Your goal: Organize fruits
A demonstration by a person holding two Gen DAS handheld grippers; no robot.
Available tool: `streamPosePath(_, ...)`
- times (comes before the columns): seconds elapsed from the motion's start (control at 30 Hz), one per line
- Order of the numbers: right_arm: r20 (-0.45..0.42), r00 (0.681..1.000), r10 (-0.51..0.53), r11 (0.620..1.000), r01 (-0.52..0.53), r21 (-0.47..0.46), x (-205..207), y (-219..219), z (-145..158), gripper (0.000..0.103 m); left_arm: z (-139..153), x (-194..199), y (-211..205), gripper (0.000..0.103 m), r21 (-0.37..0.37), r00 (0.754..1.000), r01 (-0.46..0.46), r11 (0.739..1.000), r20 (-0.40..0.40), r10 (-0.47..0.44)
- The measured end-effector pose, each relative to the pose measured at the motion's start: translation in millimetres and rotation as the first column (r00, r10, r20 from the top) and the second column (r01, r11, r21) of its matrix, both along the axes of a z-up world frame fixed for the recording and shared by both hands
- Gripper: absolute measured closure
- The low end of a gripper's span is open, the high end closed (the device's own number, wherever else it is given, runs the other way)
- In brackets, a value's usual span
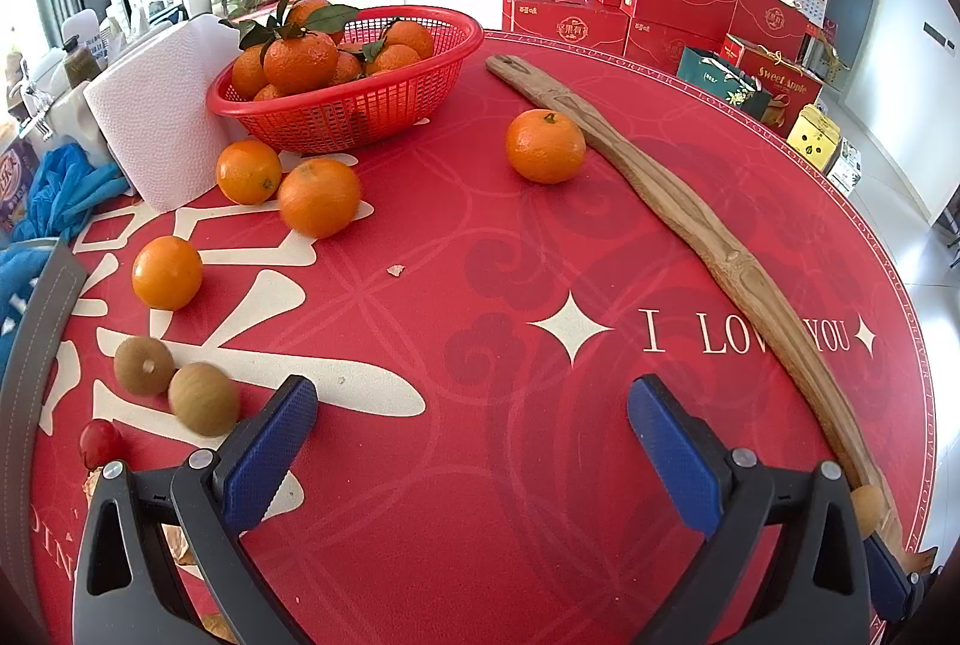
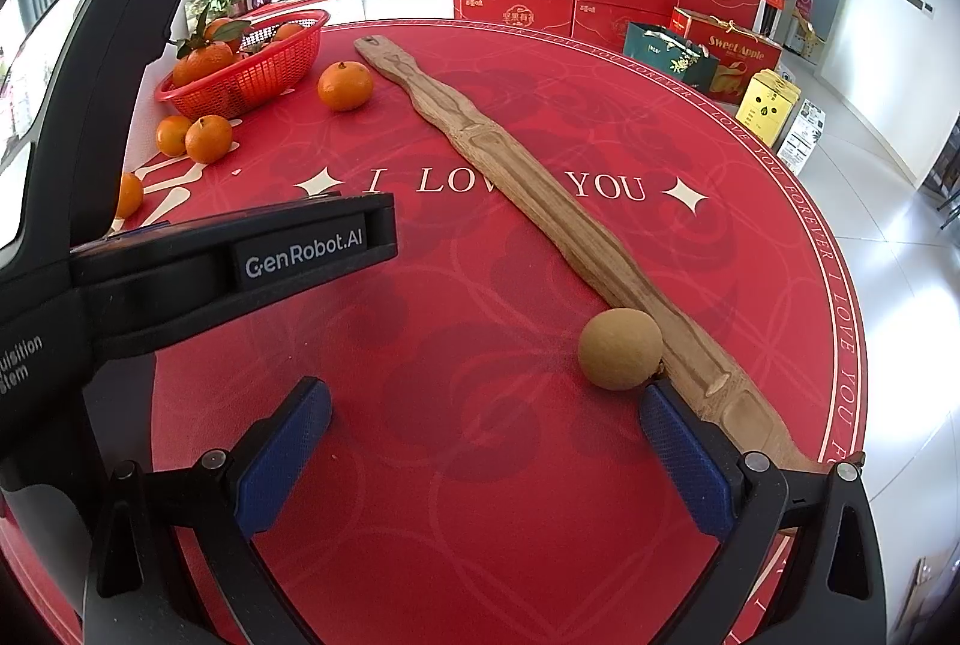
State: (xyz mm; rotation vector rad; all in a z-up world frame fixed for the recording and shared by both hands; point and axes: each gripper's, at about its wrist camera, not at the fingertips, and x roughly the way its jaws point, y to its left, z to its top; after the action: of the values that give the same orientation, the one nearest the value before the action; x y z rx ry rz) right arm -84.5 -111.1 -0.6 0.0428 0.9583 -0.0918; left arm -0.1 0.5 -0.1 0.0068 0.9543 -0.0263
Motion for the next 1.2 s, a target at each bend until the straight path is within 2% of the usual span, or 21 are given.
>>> streamPosePath(1.0,-0.001,1.000,0.001,1.000,-0.001,0.001,-1.7,-0.8,0.2,0.000,0.3,0.2,0.6,0.000,0.000,1.000,0.000,1.000,0.000,0.000)
streamPosePath(1.2,0.009,1.000,0.018,1.000,-0.018,0.000,-23.9,-6.0,0.7,0.000,0.2,0.0,0.5,0.000,0.000,1.000,0.000,1.000,0.000,0.000)
